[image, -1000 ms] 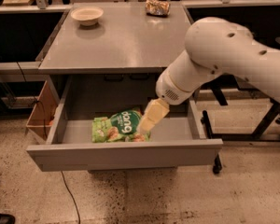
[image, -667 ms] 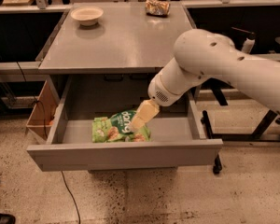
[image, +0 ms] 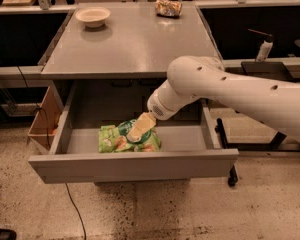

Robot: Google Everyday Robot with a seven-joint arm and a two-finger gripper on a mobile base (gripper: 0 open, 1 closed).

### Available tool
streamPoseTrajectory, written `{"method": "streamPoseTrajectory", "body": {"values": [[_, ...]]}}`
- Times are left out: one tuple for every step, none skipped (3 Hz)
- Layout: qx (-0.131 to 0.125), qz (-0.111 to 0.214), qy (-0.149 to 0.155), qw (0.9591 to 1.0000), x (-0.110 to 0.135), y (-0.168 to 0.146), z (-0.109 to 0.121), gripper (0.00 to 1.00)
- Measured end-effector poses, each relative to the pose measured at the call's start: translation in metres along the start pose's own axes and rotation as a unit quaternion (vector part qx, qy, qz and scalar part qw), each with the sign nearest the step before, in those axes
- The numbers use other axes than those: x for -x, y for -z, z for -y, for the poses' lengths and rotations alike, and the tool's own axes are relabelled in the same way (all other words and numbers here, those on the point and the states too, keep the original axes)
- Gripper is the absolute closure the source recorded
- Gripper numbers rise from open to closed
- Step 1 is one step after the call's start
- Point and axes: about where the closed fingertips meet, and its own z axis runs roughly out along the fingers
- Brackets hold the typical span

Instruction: Pick green rice chip bag from top drawer and place on counter

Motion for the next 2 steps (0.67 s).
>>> {"method": "streamPoseTrajectory", "body": {"values": [[-0.008, 0.002, 0.007, 0.9999, 0.008, -0.036, 0.002, 0.00], [-0.010, -0.001, 0.006, 0.9999, 0.012, -0.065, 0.007, 0.00]]}}
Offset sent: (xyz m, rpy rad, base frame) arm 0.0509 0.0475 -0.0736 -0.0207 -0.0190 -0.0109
